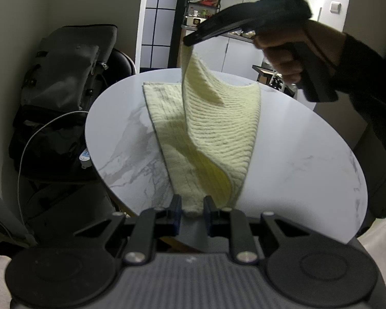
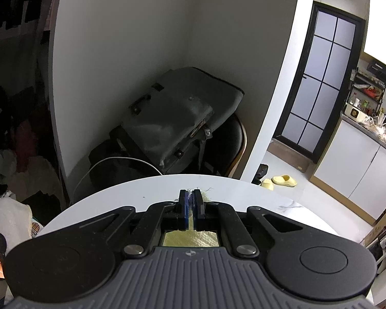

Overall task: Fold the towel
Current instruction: 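Lower the held corner onto the opposite corner and open the right gripper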

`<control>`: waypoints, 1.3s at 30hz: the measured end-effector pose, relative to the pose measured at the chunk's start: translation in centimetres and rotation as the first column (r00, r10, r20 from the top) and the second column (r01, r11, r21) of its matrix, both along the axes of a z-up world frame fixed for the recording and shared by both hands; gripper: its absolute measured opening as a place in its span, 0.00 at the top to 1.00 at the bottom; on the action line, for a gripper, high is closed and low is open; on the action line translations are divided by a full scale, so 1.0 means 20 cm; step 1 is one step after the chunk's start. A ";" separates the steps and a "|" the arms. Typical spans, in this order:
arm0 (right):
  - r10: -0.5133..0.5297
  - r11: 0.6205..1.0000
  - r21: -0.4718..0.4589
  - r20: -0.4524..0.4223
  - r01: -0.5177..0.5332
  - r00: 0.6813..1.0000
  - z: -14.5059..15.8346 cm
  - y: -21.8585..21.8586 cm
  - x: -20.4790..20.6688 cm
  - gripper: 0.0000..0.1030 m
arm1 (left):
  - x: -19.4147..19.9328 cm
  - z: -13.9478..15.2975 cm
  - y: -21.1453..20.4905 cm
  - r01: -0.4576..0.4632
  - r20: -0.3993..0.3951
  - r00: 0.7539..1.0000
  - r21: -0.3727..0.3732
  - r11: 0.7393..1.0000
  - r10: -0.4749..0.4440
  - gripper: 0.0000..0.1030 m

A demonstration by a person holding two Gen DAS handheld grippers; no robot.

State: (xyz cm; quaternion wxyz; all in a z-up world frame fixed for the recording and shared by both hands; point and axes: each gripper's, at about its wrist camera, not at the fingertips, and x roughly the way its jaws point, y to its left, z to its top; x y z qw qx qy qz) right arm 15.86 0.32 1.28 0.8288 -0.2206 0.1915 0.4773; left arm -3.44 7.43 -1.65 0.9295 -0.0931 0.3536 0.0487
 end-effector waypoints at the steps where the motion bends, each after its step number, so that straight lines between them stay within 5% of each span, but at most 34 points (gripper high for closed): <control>1: 0.000 1.000 -0.003 0.001 0.000 1.000 -0.01 0.02 0.01 0.97 | 0.00 0.00 0.00 0.000 -0.001 1.000 0.001 1.000 0.000 0.80; 39: -0.022 0.999 -0.027 0.016 0.023 1.000 -0.02 0.23 0.08 0.97 | -0.07 0.02 0.03 -0.011 -0.008 1.000 -0.032 0.999 0.010 0.80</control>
